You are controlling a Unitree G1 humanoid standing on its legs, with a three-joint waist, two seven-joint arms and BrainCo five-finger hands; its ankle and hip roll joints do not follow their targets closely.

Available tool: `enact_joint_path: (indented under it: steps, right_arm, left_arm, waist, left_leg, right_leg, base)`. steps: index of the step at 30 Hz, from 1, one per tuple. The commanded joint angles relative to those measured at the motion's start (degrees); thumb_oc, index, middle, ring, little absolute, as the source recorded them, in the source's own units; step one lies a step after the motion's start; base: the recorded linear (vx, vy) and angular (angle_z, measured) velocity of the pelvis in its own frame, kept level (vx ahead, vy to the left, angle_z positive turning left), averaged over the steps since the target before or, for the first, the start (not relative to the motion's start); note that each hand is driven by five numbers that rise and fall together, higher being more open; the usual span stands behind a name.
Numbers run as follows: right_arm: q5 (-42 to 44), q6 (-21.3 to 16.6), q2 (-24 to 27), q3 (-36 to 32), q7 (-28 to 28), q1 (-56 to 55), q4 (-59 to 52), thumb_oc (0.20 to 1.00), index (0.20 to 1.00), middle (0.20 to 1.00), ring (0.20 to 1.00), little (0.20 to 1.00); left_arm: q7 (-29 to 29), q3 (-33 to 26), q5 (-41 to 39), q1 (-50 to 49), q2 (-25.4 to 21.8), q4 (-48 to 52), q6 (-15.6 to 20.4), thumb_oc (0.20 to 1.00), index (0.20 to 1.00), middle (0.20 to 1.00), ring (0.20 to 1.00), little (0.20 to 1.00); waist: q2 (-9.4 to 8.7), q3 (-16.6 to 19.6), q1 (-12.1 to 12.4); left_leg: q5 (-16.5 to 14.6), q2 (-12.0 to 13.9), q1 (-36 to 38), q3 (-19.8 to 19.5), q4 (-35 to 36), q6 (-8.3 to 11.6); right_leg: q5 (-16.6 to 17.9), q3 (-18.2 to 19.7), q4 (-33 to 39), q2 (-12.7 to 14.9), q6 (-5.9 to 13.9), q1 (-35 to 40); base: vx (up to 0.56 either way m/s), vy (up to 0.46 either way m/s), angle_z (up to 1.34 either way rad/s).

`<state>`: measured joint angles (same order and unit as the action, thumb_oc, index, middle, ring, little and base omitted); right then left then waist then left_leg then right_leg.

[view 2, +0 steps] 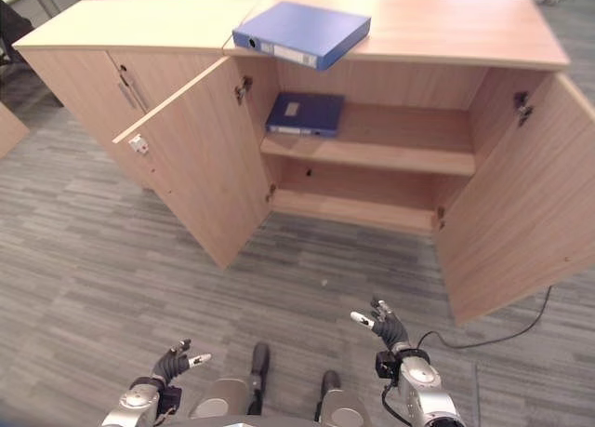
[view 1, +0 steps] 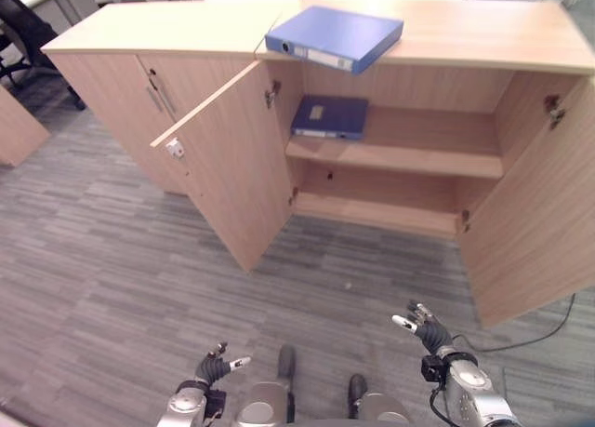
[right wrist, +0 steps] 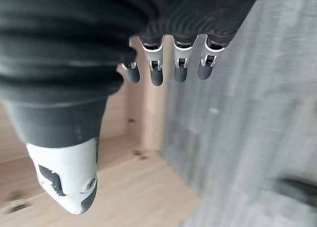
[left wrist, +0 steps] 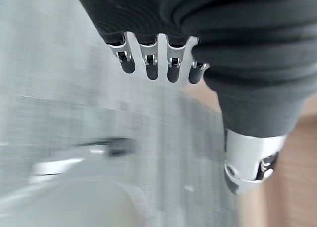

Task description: Put the empty folder in the office cabinet

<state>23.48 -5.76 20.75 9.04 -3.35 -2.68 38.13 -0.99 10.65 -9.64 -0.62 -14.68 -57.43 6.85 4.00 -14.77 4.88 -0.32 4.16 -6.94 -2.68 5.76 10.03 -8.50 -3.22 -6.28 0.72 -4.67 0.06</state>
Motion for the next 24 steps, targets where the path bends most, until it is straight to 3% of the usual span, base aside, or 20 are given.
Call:
enact_joint_path:
  steps: [1,6,7,8,9,11,12,13,16,18,20,21,22,24]
  right_arm:
    - [-0.6,-2.2,-0.8,1.8,0.2,-1.1,-4.9,1.000,1.000,1.000,1.000,1.000]
    - [-1.6,-1.5,-1.1,2.7,-0.5,-1.0,-3.3,1.000,1.000,1.000,1.000,1.000]
    - [-2.3,-1.2,-1.4,3.2,-0.9,-0.8,-3.3,1.000,1.000,1.000,1.000,1.000]
    - [-3.2,-1.1,-1.7,3.8,-1.3,-1.0,-3.2,1.000,1.000,1.000,1.000,1.000]
    - [-3.2,-1.1,-1.8,3.8,-1.3,-1.0,-3.2,1.000,1.000,1.000,1.000,1.000]
    - [-3.7,-0.9,-2.5,4.3,-1.5,-0.6,-2.7,1.000,1.000,1.000,1.000,1.000]
    - [-3.9,-0.7,-3.1,4.6,-1.7,0.0,-2.4,1.000,1.000,1.000,1.000,1.000]
    - [-3.9,-0.7,-3.1,4.6,-1.7,0.0,-2.4,1.000,1.000,1.000,1.000,1.000]
    - [-4.3,-0.8,-3.8,5.6,-1.5,2.1,-1.5,1.000,1.000,1.000,1.000,1.000]
    - [-4.4,-0.8,-3.9,5.9,-1.5,3.3,-2.0,1.000,1.000,1.000,1.000,1.000]
    - [-4.9,-0.6,-4.2,6.0,-1.4,4.2,-1.7,1.000,1.000,1.000,1.000,1.000]
    - [-4.9,-0.6,-4.2,6.0,-1.4,4.2,-1.7,1.000,1.000,1.000,1.000,1.000]
    - [-6.2,-0.5,-4.5,6.0,-1.5,4.3,-2.7,1.000,1.000,1.000,1.000,1.000]
    - [-6.4,-0.5,-4.4,5.9,-1.4,3.8,-3.1,1.000,1.000,1.000,1.000,1.000]
  left_arm:
    - [-1.4,-2.1,1.1,-1.3,-3.2,2.8,1.4,1.000,1.000,1.000,1.000,1.000]
    - [-1.8,-3.5,1.6,-2.6,-3.2,0.4,1.2,1.000,1.000,1.000,1.000,1.000]
    - [-1.6,-4.1,1.7,-3.2,-3.3,-0.3,1.1,1.000,1.000,1.000,1.000,1.000]
    - [-1.9,-4.6,2.0,-3.4,-3.3,-1.4,1.2,1.000,1.000,1.000,1.000,1.000]
    - [-1.8,-4.6,2.0,-3.3,-3.3,-1.4,1.2,1.000,1.000,1.000,1.000,1.000]
    - [-1.9,-4.8,2.0,-3.3,-3.8,-1.7,1.2,1.000,1.000,1.000,1.000,1.000]
    - [-2.0,-4.9,2.0,-3.0,-4.1,-1.6,1.1,1.000,1.000,1.000,1.000,1.000]
    - [-2.0,-4.9,2.0,-3.0,-4.1,-1.6,1.1,1.000,1.000,1.000,1.000,1.000]
    - [-2.3,-4.7,1.6,-2.3,-4.9,-0.5,1.1,1.000,1.000,1.000,1.000,1.000]
    - [-2.4,-4.7,1.0,-1.6,-5.4,0.6,1.2,1.000,1.000,1.000,1.000,1.000]
    - [-2.4,-4.2,0.6,-0.9,-6.0,1.1,1.1,1.000,1.000,1.000,1.000,1.000]
    - [-2.4,-4.2,0.5,-0.9,-6.0,1.1,1.1,1.000,1.000,1.000,1.000,1.000]
    - [-2.7,-4.0,1.0,-0.2,-6.2,1.6,0.9,1.000,1.000,1.000,1.000,1.000]
    - [-2.9,-4.3,0.7,0.0,-6.1,1.8,0.9,1.000,1.000,1.000,1.000,1.000]
  waist:
    - [-3.37,2.2,0.8]
    - [-3.93,2.8,2.9]
    - [-4.25,3.5,3.6]
    - [-4.68,4.3,4.1]
    - [-4.26,4.4,4.4]
    - [-5.21,5.1,4.9]
    - [-6.81,6.0,4.9]
    - [-6.81,6.0,4.9]
    - [-8.74,6.9,5.2]
    - [-8.50,6.2,4.9]
    - [-6.78,5.0,4.1]
    - [-6.86,4.9,4.0]
    - [-3.86,3.4,1.8]
    - [-3.66,2.8,0.8]
  left_leg:
    - [11.5,-1.0,-9.4,2.6,-2.6,-2.59]
    - [13.4,0.1,-12.9,3.8,-2.6,-1.87]
    - [13.1,-0.1,-12.1,3.3,-2.3,-2.37]
    - [15.0,-0.3,-11.6,2.1,-2.8,-2.63]
    - [15.3,0.3,-11.8,2.1,-2.9,-2.66]
    - [16.6,0.4,-11.7,3.4,-4.5,-3.14]
    - [15.6,-0.6,-11.2,4.6,-5.1,-4.02]
    - [15.6,-0.6,-11.2,4.6,-5.1,-4.02]
    - [13.2,-1.9,-9.8,7.0,-4.3,-6.02]
    - [11.2,-2.0,-7.3,8.4,-3.5,-7.54]
    - [9.3,-1.3,-4.3,9.6,-3.1,-8.75]
    - [9.3,-1.5,-4.3,9.5,-3.1,-8.78]
    - [6.4,-0.4,1.8,11.2,-1.9,-9.92]
    - [5.1,-1.2,4.1,12.0,-1.5,-9.95]
  right_leg:
    - [-3.1,1.5,4.0,1.4,7.34,15.0]
    - [-5.2,7.3,6.2,1.5,8.06,20.2]
    - [-5.7,8.2,6.2,1.7,8.23,20.5]
    - [-6.3,9.8,6.3,2.2,8.85,21.3]
    - [-5.8,10.3,6.4,1.8,8.89,21.1]
    - [-6.0,10.8,5.5,3.1,9.84,21.0]
    - [-4.9,10.7,3.3,4.6,11.22,19.9]
    - [-4.9,10.7,3.3,4.6,11.22,19.9]
    - [2.6,10.9,-2.7,5.5,14.30,16.4]
    - [7.7,8.8,-10.6,5.3,16.91,11.8]
    - [14.2,3.5,-20.3,6.0,18.89,7.1]
    - [14.0,3.4,-20.6,6.2,18.92,7.0]
    - [16.5,-2.2,-30.4,6.7,19.57,1.4]
    - [15.5,-5.2,-30.1,9.1,19.05,-0.7]
  base:
    - [0.32,0.026,0.09]
    - [0.38,0.084,-1.07]
    - [0.58,0.212,-0.58]
    - [0.39,0.170,-0.54]
    - [0.39,0.197,-0.63]
    - [0.35,0.178,-0.59]
    - [0.37,0.171,-0.57]
    - [0.36,0.147,-0.55]
    - [0.21,0.126,-0.28]
    - [0.20,0.165,-0.48]
    - [0.15,0.180,-0.28]
    - [0.29,0.365,-0.15]
    - [0.32,0.325,-0.02]
    - [0.33,0.230,-0.06]
